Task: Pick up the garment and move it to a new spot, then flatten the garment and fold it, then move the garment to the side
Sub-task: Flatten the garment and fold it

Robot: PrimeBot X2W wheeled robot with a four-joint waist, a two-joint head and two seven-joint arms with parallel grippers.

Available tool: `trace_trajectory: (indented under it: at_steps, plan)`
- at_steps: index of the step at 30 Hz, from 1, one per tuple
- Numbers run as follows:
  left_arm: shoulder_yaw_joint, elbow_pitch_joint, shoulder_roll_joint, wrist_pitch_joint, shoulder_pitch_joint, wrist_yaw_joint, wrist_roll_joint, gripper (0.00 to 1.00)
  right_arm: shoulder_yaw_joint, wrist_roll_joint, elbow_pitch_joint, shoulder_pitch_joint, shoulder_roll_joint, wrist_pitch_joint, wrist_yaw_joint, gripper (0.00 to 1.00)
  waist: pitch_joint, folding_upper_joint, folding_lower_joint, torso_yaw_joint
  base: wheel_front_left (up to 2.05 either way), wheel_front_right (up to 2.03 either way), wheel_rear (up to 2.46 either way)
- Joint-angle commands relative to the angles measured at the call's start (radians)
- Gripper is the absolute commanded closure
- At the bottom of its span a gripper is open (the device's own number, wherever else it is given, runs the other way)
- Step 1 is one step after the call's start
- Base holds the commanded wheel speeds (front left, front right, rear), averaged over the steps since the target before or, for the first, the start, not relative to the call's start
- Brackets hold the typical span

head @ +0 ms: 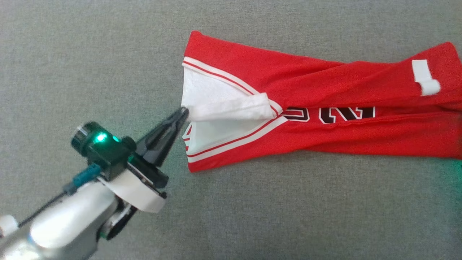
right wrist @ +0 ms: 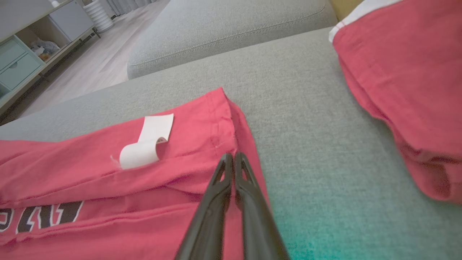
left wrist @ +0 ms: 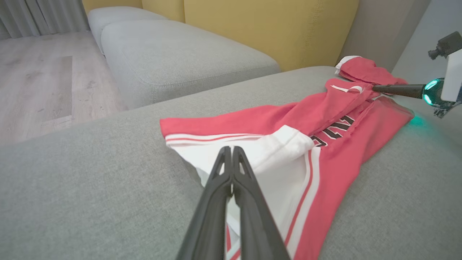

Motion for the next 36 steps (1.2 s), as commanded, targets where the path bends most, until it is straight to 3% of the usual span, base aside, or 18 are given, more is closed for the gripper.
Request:
trace_trajectory:
  at_steps: [1,2,3,7,8,13,19,25,29,34,35,36]
  plan:
    - [0.072,-0.003,0.011,-0.008,0.001,0.000,0.018,0.47,-0.018,-0.024,-0.039,0.033,-0.013,0.010,-0.001,0.00,-0.004,-0.0001,0.0001,-0.001,0.00,0.00,0.00]
    - [0.088,0.004,-0.008,-0.008,0.015,0.001,0.026,0.16,-0.037,-0.037,-0.045,0.042,0.001,0.014,-0.001,0.00,-0.007,-0.0001,0.0001,0.000,0.00,0.00,0.00]
    - [0.108,0.011,-0.029,-0.008,0.030,0.006,0.037,0.00,-0.061,-0.049,-0.052,0.052,0.017,0.012,-0.001,0.00,-0.012,-0.0001,0.0001,0.001,0.00,0.00,0.00]
    - [0.225,0.026,-0.124,-0.008,0.113,0.069,0.097,0.00,-0.169,-0.106,-0.104,0.114,0.101,-0.002,-0.001,0.00,-0.036,-0.0001,0.0001,0.005,0.00,0.00,0.00]
    - [0.225,0.026,-0.124,-0.008,0.113,0.069,0.097,0.00,-0.169,-0.106,-0.104,0.114,0.101,-0.002,-0.001,0.00,-0.036,-0.0001,0.0001,0.005,0.00,0.00,0.00]
    - [0.408,0.007,-0.270,-0.008,0.264,0.160,0.212,0.00,-0.272,-0.193,-0.168,0.188,0.235,0.005,-0.001,0.00,-0.077,-0.0001,0.0001,0.007,0.00,0.00,0.00]
    - [0.555,-0.034,-0.426,-0.008,0.419,0.202,0.390,0.00,-0.368,-0.263,-0.153,0.164,0.348,0.047,-0.001,0.00,-0.108,-0.0001,0.0001,0.037,0.00,0.00,0.00]
    - [0.627,-0.057,-0.540,-0.008,0.504,0.152,0.502,0.00,-0.449,-0.368,-0.029,0.047,0.373,0.088,-0.001,0.00,-0.117,-0.0001,0.0001,0.088,0.00,0.00,0.00]
    - [0.653,-0.052,-0.581,-0.008,0.530,0.104,0.544,0.00,-0.510,-0.448,0.075,-0.005,0.362,0.131,-0.001,0.00,-0.123,-0.0001,0.0001,0.118,0.00,0.00,0.00]
    - [0.686,-0.050,-0.609,-0.008,0.550,0.065,0.570,0.00,-0.503,-0.463,0.156,-0.003,0.360,0.239,-0.001,0.00,-0.130,-0.0001,0.0001,0.131,0.00,0.00,0.00]
    - [0.693,-0.051,-0.612,-0.008,0.554,0.060,0.573,0.00,-0.497,-0.462,0.157,0.001,0.360,0.252,-0.001,0.18,-0.131,-0.0001,0.0001,0.130,0.00,0.00,0.00]
    - [0.701,-0.052,-0.615,-0.008,0.557,0.056,0.576,0.00,-0.489,-0.455,0.153,0.003,0.361,0.260,-0.001,0.50,-0.133,-0.0001,0.0001,0.127,0.00,0.00,0.00]
